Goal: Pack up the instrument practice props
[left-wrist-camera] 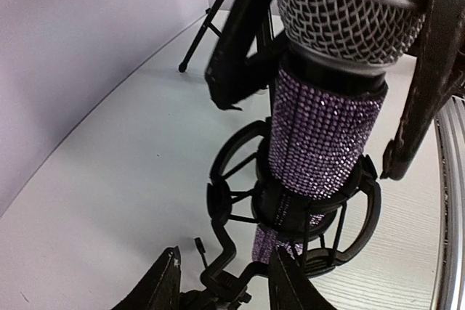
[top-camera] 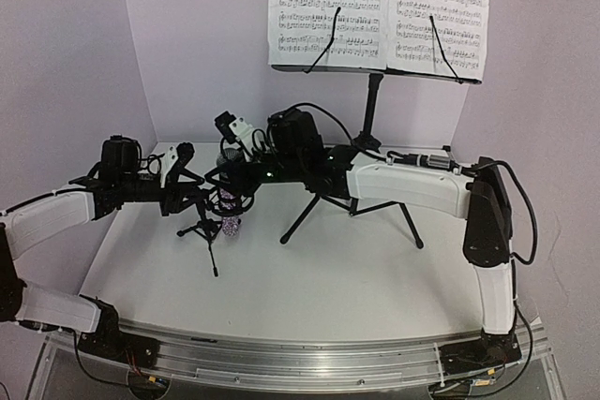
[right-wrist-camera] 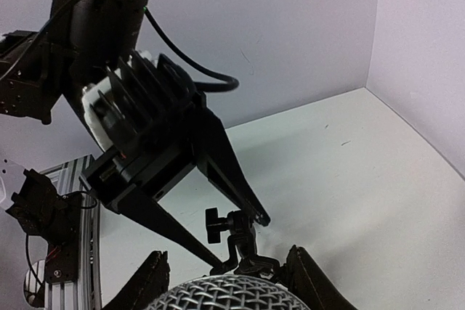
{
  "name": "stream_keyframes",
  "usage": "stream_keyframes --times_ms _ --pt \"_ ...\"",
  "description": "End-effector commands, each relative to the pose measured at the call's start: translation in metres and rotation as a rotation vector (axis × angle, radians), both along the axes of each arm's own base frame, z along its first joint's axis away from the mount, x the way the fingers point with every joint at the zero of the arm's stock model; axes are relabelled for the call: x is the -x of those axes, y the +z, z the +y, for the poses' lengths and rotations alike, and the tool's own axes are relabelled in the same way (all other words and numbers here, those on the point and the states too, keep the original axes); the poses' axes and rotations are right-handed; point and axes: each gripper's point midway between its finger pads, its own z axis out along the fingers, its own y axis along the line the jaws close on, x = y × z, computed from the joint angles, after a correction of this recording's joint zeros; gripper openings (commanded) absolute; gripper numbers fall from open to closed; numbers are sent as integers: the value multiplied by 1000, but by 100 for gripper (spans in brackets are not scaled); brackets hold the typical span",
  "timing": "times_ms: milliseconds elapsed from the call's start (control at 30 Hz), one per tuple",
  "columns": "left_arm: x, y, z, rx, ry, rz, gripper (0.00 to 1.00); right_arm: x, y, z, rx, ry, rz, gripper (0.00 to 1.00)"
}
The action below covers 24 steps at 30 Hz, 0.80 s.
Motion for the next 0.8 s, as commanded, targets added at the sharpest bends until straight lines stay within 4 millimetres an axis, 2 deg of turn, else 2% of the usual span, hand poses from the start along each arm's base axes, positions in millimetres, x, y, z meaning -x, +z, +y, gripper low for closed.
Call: stream_keyframes --times_ms 0,200,433,633,767 --pt "11 5 -5 -15 -95 10 38 11 71 13 -141 86 -173 0" --pt "9 7 -2 -29 -127 21 37 12 87 15 -157 103 -215 0" --pt "10 -5 2 -67 -159 42 34 9 103 16 -179 94 -241 0" --pt "7 -17 5 -115 -176 21 23 4 121 15 -227 71 -211 0" --pt "3 -18 5 -130 -184 9 22 -7 132 13 -265 42 -170 0"
